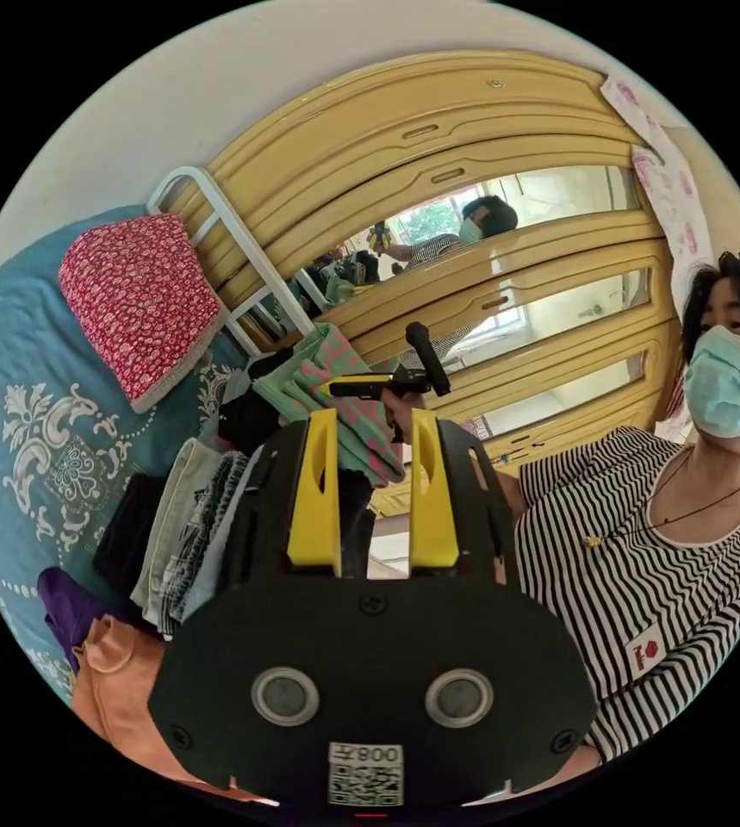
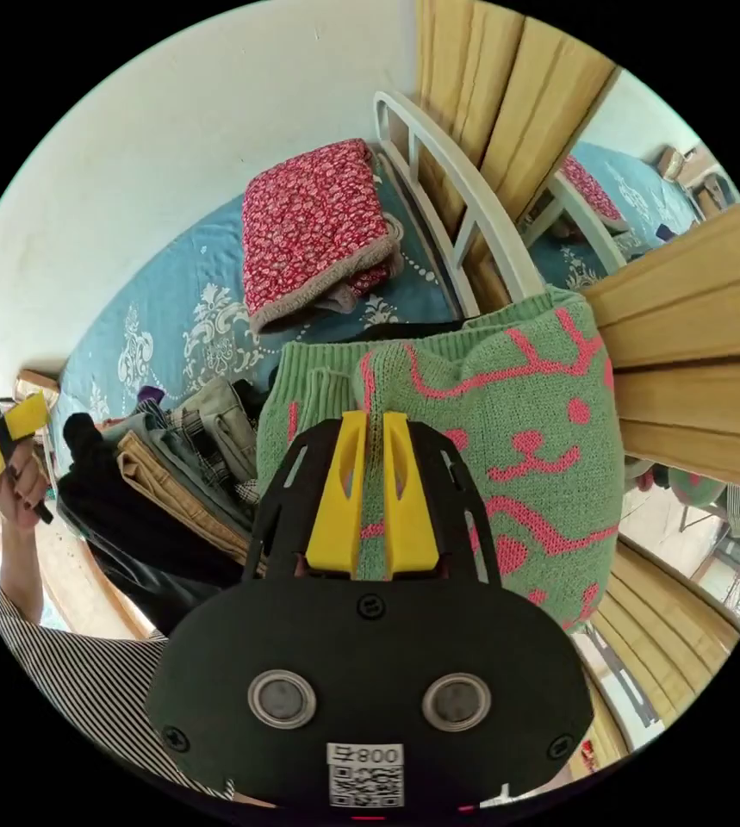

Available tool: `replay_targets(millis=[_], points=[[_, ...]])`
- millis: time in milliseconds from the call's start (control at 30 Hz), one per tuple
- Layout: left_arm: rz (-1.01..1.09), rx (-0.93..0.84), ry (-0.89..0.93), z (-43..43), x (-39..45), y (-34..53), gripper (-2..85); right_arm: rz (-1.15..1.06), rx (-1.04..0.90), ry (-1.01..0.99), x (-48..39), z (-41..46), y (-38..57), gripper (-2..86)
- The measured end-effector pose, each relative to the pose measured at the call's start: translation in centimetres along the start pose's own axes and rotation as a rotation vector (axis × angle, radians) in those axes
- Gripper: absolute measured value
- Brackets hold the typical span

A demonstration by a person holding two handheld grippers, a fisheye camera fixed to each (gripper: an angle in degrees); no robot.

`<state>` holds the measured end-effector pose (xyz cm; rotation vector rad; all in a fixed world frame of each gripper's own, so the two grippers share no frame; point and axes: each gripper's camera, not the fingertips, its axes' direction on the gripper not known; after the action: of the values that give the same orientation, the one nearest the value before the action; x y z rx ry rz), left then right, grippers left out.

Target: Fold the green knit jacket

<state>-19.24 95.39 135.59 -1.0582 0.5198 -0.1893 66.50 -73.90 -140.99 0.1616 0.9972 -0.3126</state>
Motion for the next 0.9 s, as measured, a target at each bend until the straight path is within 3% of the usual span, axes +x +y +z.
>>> replay_targets(millis=[300,467,633,900], points=[[-0.020,0.139,0.014,-6.3,11.6,4.7,12.2,0.129,0.402,-0.212,3.3,-16.2,9.0,2.3],[0.001,0.200,0.003,-8.9,18.2,6.4,12.1,0.134,0.584,-0.436,4.4,-23.4,13.4,2.0],[-0.009,0.277,-0.004,-11.1,24.9,8.4,12.0,0.057,0.725,-0.694,3.3,-29.9,16.6,1.7],[0.011,0.380,-0.043,-12.9,34.4,8.4,12.1,-0.175,0.829,-0.832,-3.3,-41.5,18.8,1.6]])
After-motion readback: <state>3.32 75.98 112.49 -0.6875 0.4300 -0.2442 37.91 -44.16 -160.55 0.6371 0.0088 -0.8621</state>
